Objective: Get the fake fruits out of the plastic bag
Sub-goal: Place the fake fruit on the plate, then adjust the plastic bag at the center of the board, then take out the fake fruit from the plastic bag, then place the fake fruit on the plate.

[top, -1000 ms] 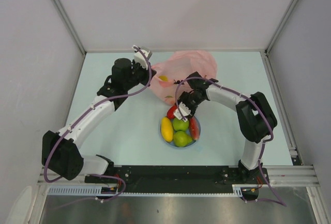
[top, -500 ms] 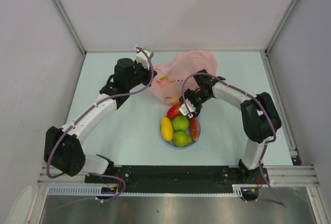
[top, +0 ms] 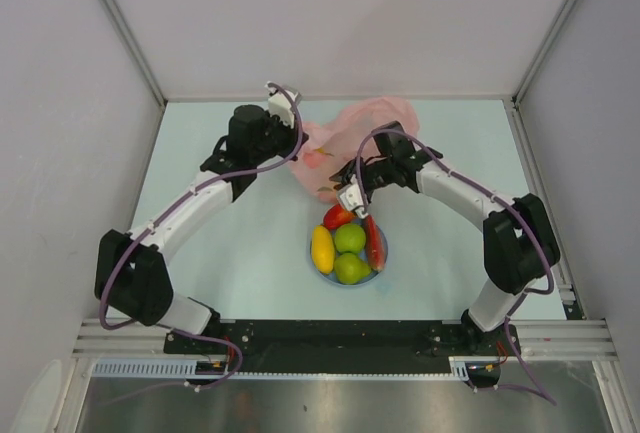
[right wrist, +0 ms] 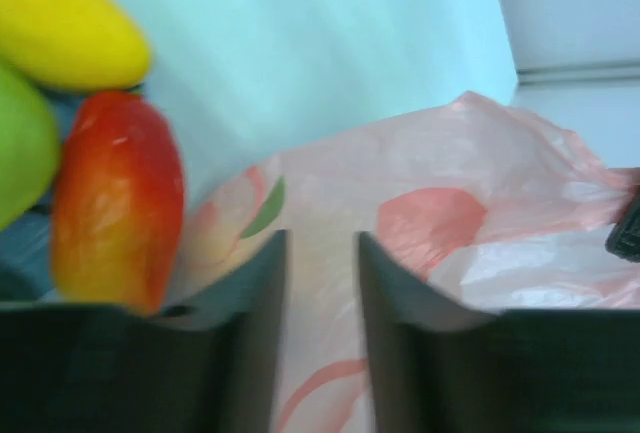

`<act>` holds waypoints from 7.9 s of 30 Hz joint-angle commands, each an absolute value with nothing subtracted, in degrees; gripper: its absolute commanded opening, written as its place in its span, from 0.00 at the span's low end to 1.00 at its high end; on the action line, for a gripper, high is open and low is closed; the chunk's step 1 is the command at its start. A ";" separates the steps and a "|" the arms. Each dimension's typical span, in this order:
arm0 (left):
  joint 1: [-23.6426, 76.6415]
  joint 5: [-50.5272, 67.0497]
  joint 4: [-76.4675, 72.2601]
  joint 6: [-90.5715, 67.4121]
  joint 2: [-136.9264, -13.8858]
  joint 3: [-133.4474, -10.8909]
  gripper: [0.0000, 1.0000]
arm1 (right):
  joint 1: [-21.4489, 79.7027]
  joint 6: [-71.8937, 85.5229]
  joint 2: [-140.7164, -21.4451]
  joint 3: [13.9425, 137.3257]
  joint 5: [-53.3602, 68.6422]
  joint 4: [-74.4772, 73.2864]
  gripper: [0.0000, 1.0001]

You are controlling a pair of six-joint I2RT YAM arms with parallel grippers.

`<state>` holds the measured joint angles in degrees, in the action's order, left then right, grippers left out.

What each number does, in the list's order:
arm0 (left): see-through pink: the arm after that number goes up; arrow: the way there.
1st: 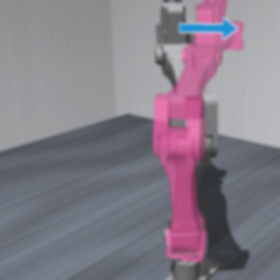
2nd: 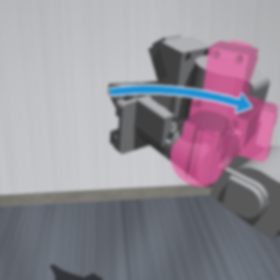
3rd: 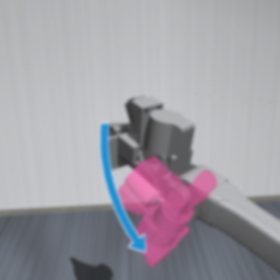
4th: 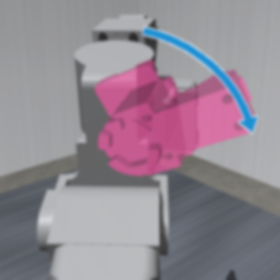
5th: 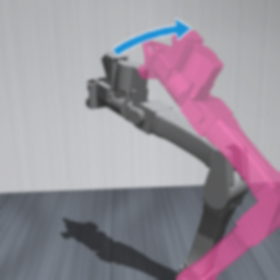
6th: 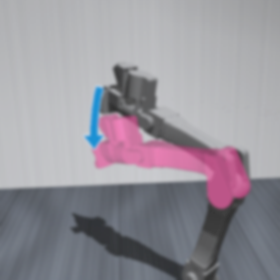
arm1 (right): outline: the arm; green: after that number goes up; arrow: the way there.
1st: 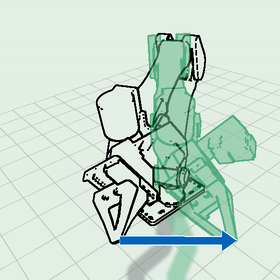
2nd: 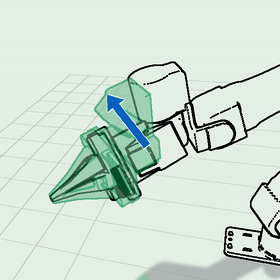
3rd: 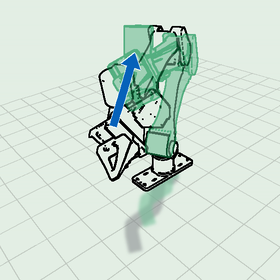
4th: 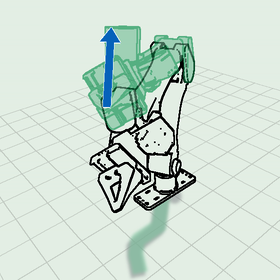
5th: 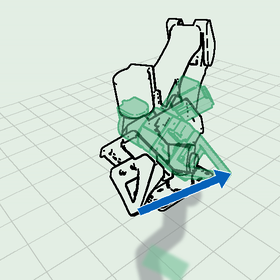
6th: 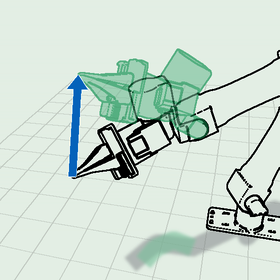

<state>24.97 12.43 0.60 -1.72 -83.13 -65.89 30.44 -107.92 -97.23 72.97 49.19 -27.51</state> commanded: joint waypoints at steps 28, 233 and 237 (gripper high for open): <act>23.38 11.87 5.62 -2.64 -86.04 -75.85 0.00 | 37.88 -81.47 -100.37 73.13 31.82 -29.09 0.00; 21.71 -0.44 7.65 -14.76 -68.29 -58.63 0.00 | 55.81 25.31 -92.02 71.10 -11.07 -34.72 0.11; 21.18 1.49 6.86 -15.38 -68.20 -57.92 0.00 | 56.25 25.49 -92.81 71.02 -11.60 -35.07 0.14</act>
<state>22.02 -0.78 9.37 -13.87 -70.32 -57.82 55.64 25.04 -92.23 71.02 -9.34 -36.29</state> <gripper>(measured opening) 0.009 0.525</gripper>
